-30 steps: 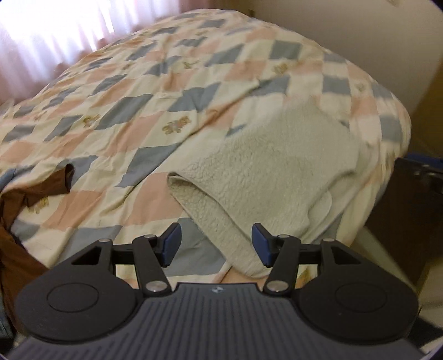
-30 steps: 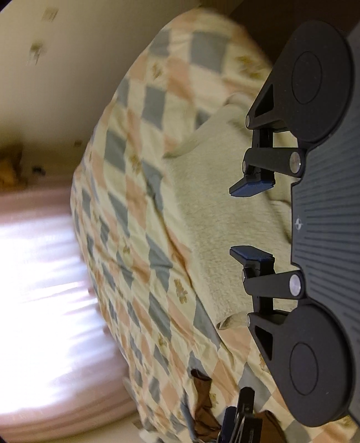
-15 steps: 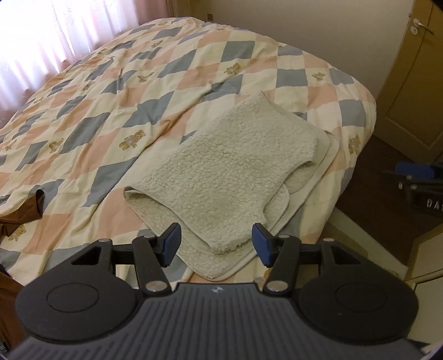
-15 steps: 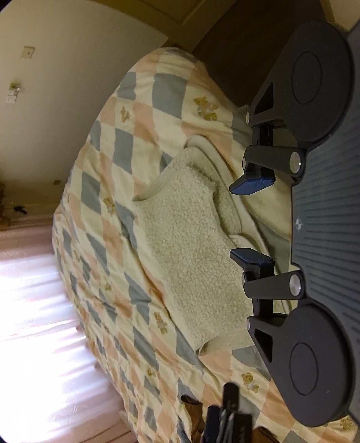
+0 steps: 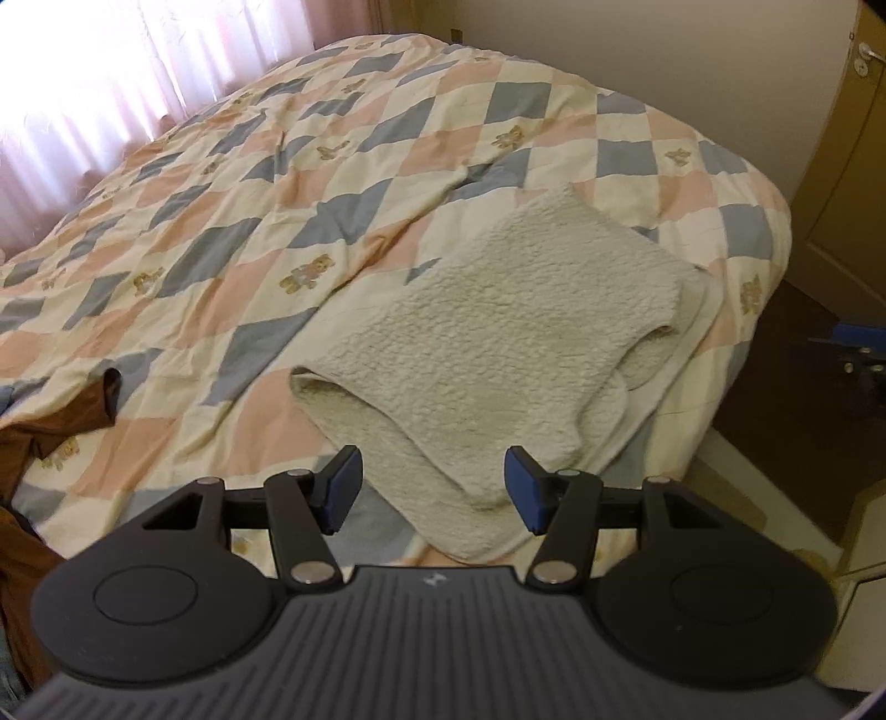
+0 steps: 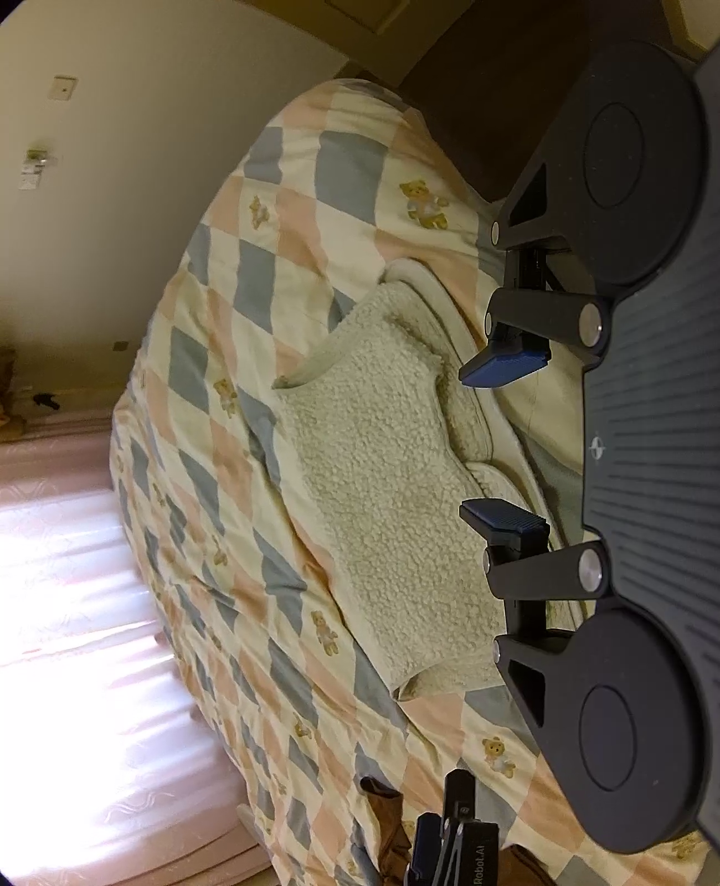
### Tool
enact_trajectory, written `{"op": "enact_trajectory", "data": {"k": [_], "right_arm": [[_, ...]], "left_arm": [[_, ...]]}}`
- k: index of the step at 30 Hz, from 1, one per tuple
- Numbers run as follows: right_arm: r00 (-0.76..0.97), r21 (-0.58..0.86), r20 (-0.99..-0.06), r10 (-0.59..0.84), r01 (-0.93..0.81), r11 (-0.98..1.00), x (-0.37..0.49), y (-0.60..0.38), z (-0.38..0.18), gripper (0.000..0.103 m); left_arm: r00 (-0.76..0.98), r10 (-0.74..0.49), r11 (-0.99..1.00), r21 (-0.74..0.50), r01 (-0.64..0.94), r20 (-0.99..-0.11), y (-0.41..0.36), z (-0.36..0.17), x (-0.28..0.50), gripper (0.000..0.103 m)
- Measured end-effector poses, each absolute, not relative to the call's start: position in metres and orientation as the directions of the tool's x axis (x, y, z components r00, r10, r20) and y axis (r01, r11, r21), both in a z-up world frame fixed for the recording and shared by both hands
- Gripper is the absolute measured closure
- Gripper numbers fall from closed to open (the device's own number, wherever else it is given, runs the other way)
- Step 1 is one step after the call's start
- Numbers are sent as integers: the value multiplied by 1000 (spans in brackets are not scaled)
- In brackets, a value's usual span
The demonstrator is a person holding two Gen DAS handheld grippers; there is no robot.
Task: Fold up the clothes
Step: 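Grasp the folded vest's side edges with the left and right grippers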
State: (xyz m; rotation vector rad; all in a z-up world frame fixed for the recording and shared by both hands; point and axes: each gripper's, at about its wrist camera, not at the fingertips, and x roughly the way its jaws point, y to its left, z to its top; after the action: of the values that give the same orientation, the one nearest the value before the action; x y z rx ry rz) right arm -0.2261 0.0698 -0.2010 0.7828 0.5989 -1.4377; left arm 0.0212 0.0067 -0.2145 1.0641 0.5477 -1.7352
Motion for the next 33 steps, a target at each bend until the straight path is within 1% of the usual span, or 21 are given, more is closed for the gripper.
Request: {"op": "enact_trajectory", "data": {"k": [4,8,11,15,17,20,23,25,26,28,30,32,33], "right_arm": [[31,85,-799,-600,994,-62,-210,60,-217,55],[-5,51,-830,-558,995,-85,-181,54,-241,52],[8,60,-862,-507,994,-86,-153,51,-267,52],[24,35,-895,-446,999,-15,-101,50,-311,52],[18,-3,-900,-435,999,47,-71,50,-331,52],[-1,-79,-891,-455,985,151,-30,52,-357,48],[-28,-190,-863,-505,943,273,11,55,-379,45],[-58,-286,-836,-546,895,343,35,59,-392,43],[-73,-329,-821,-566,870,366,44,62,-398,40],[-105,-415,-789,-606,817,399,61,68,-411,38],[-145,-505,-750,-646,755,417,76,75,-424,38],[-202,-605,-691,-694,686,404,85,79,-435,38],[-221,-634,-671,-708,667,392,87,79,-439,38]], "left_arm": [[-122,-510,-462,152,874,-851,-10,-229,37,50],[-125,-534,-612,281,739,-836,-27,-266,59,50],[-125,-566,-715,410,566,-815,-40,-302,75,50],[-174,-614,-787,578,216,-770,-54,-359,91,50],[-226,-636,-761,649,24,-738,-60,-388,101,50],[-306,-653,-659,719,-221,-693,-70,-429,118,45],[-397,-659,-503,767,-399,-639,-77,-464,137,44],[-457,-648,-410,785,-464,-609,-79,-482,150,41],[-486,-641,-368,793,-485,-594,-81,-490,155,38],[-537,-626,-300,810,-504,-566,-83,-504,165,38],[-570,-624,-252,828,-502,-535,-87,-514,170,38],[-593,-625,-219,843,-491,-508,-93,-522,172,38],[-598,-623,-217,846,-486,-503,-96,-524,172,38]]}}
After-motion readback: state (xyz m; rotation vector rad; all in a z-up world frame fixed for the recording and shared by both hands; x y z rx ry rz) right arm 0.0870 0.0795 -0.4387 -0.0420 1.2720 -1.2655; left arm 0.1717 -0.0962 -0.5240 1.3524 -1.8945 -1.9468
